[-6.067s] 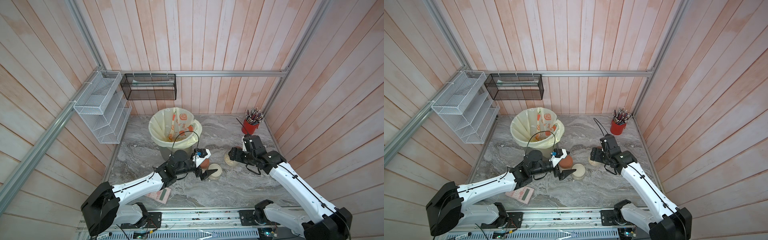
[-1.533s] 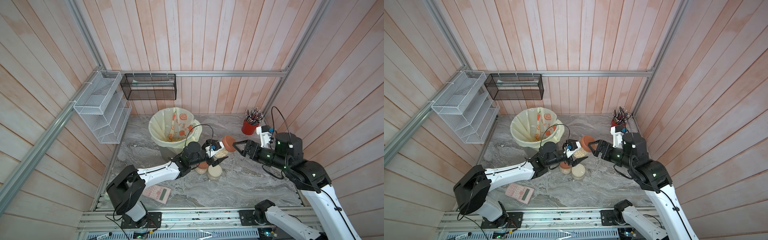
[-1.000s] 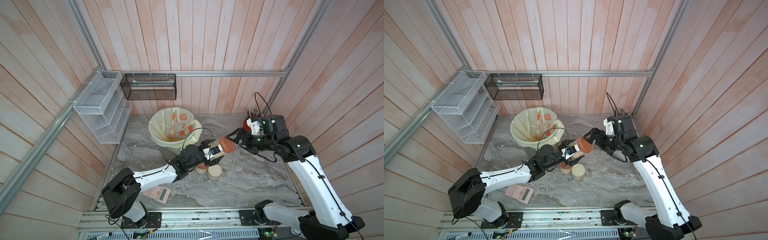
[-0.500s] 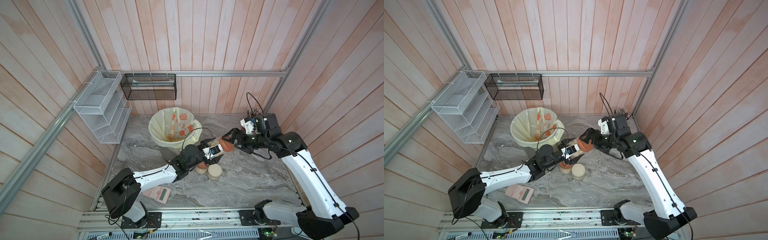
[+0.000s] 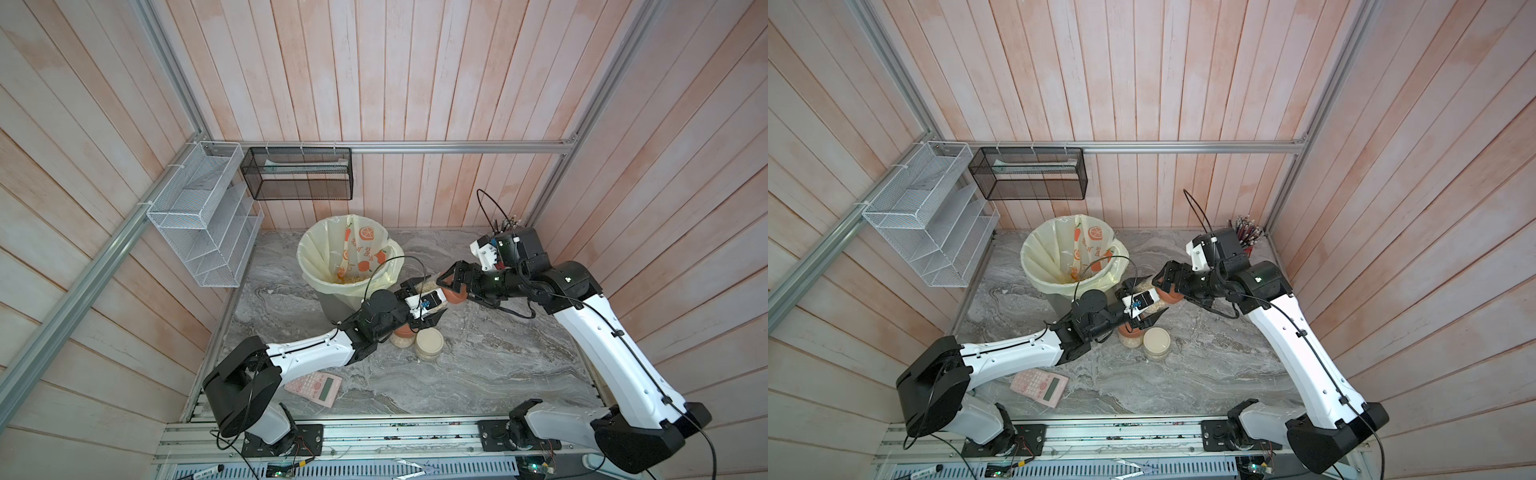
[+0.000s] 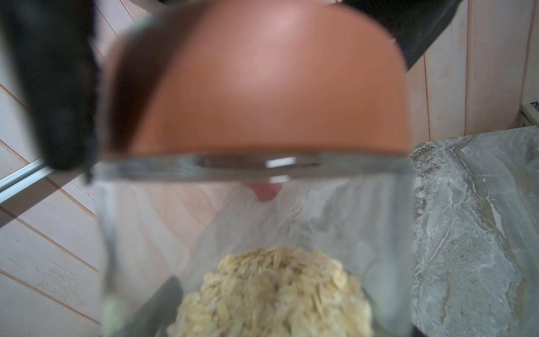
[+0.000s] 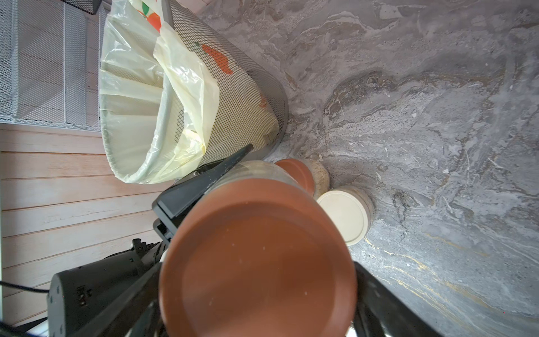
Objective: Empty expired oatmeal from jars
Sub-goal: Unscrew the lid from the jar.
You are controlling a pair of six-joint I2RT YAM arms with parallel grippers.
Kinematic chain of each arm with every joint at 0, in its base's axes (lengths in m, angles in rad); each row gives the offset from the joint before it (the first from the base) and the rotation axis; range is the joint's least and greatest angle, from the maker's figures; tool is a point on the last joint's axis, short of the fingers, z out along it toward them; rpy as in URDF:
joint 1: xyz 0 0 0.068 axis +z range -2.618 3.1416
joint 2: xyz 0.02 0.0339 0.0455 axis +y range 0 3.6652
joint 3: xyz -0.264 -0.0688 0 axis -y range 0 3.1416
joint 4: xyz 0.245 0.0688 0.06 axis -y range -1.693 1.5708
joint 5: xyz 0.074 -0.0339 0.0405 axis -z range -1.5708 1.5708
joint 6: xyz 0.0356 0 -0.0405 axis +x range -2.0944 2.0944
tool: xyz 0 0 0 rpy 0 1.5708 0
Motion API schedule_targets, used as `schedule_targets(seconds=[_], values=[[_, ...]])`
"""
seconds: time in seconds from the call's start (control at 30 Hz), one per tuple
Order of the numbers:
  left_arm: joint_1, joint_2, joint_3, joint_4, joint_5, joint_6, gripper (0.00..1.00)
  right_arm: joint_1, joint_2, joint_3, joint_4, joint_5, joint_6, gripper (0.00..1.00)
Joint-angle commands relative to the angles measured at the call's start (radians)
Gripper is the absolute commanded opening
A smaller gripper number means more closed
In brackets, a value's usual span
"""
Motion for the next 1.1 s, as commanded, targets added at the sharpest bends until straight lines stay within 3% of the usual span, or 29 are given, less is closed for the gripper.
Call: schedule_targets(seconds=[0.0, 0.8, 1.07], values=[[-0.005, -0.025, 0.002, 0.087, -0.003, 0.01, 0.2, 0.005, 0.01, 0.04, -0.045, 0.056, -0.036, 0.94], [-0.005, -0.027, -0.007, 0.084, 0.002, 0.0, 0.19, 0.03, 0.043, 0.083, -0.055, 0.058, -0.067, 0.89], [0.001, -0.041, -0.021, 0.102, 0.041, -0.055, 0.18, 0.035, 0.039, 0.064, -0.05, 0.004, -0.129, 0.74]])
